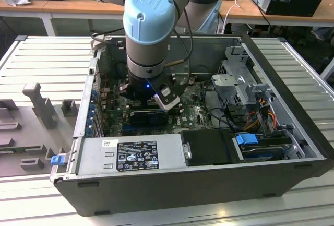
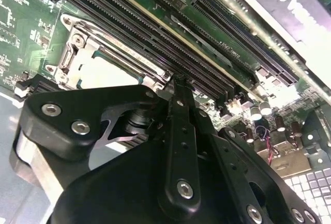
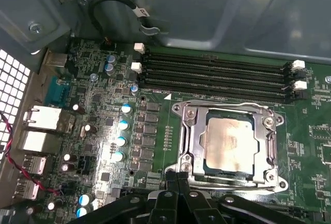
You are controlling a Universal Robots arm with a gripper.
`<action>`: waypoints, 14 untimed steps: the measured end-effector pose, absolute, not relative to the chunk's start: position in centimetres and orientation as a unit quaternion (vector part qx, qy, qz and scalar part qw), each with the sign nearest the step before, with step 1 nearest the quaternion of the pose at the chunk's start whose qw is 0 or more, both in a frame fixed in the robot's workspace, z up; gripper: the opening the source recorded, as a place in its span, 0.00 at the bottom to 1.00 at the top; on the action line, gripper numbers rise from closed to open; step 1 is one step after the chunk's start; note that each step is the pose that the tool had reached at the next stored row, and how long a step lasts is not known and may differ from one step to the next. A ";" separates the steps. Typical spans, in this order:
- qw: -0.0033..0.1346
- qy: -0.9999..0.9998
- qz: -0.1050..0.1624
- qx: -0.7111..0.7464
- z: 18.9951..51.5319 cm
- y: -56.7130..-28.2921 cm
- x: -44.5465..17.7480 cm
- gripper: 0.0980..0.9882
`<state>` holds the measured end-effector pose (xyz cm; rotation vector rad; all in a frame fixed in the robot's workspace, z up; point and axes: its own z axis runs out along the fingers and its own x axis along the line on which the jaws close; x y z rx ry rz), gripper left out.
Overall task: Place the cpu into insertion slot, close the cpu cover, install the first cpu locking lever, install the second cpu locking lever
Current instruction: 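Install the second cpu locking lever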
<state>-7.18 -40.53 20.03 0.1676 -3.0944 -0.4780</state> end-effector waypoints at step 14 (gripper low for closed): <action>0.002 -0.984 -0.171 0.055 19.3 -40.3 -7.6 0.01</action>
